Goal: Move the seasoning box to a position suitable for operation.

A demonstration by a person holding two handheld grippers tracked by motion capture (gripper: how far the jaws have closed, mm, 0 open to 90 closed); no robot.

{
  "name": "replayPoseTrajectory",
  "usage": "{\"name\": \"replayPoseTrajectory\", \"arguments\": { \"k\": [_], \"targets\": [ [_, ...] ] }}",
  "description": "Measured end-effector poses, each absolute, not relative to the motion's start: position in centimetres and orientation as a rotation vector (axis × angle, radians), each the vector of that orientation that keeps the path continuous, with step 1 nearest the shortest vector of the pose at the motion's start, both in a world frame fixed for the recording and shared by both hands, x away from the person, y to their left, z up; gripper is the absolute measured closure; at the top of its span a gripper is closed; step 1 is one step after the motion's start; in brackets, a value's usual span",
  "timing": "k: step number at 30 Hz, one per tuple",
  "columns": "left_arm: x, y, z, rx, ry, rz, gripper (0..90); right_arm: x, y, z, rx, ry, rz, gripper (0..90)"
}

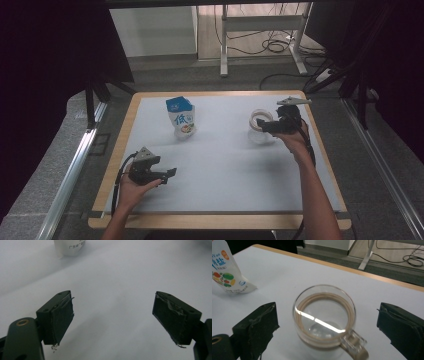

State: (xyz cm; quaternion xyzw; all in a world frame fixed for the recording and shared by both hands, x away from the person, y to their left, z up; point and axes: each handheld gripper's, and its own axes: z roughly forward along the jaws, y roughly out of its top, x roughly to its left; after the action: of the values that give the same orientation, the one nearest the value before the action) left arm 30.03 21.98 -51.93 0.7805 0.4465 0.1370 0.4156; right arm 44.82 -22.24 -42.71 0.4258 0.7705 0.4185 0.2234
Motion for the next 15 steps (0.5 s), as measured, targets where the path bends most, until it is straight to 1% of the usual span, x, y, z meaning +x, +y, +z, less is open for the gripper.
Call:
{"name": "replayPoseTrajectory", "arguments": {
  "k": [3, 15],
  "targets": [
    [30.1, 22.0, -52.0, 1.958, 1.13, 0.344, 16.8, 45.5, -22.0, -43.1, 1.188, 2.128, 1.163, 3.6],
    [30.1, 22.0, -52.1, 1.959, 1.127, 0.34, 16.7, 48.9, -19.6, -44.8, 1.202, 2.21, 1.011, 0.9]
  ]
}}
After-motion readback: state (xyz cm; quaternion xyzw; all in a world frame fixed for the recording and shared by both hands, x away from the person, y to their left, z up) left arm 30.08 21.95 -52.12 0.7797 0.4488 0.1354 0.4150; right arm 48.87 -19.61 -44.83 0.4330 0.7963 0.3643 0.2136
